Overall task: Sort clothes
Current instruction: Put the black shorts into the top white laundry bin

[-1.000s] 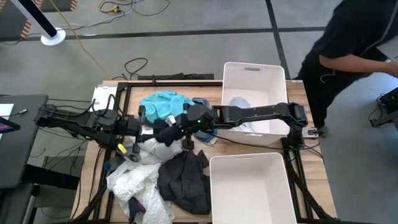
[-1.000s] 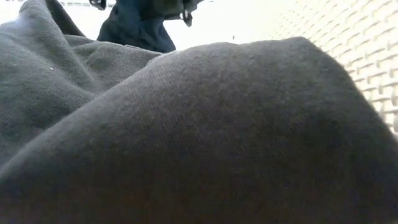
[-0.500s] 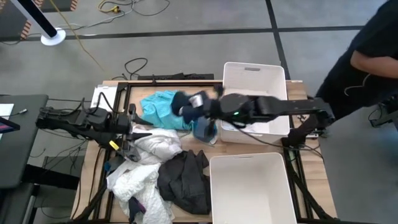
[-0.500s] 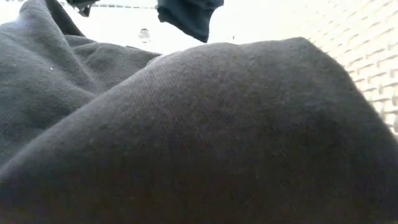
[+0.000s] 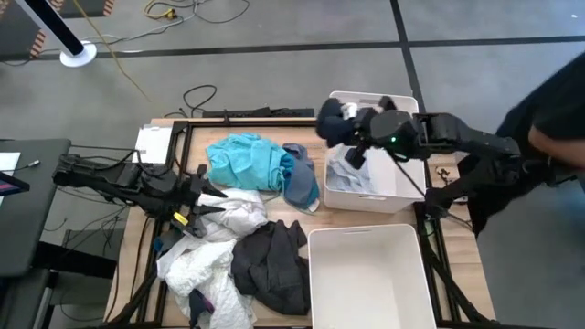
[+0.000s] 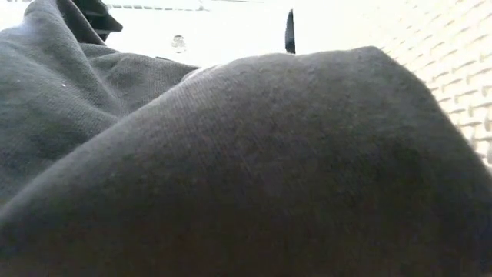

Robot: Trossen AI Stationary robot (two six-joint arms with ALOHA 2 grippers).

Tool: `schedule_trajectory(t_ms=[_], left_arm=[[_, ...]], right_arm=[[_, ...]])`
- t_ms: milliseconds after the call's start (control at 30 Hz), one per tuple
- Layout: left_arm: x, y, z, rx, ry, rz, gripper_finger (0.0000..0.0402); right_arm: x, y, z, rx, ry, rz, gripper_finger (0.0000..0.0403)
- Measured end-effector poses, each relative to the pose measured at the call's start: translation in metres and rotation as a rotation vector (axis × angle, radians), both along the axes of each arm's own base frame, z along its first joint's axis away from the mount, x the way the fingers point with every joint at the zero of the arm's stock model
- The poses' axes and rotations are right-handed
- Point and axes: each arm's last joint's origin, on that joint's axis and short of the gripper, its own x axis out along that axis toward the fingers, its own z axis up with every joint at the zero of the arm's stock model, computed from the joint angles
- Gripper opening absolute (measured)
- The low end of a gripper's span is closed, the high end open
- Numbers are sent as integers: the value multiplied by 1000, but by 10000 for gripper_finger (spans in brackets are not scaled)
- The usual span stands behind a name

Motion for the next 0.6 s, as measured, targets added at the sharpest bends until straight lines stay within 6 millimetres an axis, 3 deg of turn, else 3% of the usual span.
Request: schedule_trajectory(t_ms=[267,600], left_arm=[[13,-7,-8,18,73,-26,174],[26,-10,-18,25,149,-20,174]], right_arm=[[-22,-27,-24,118,243,-239,23],[-21,-64,-62,228,408,-369,24]])
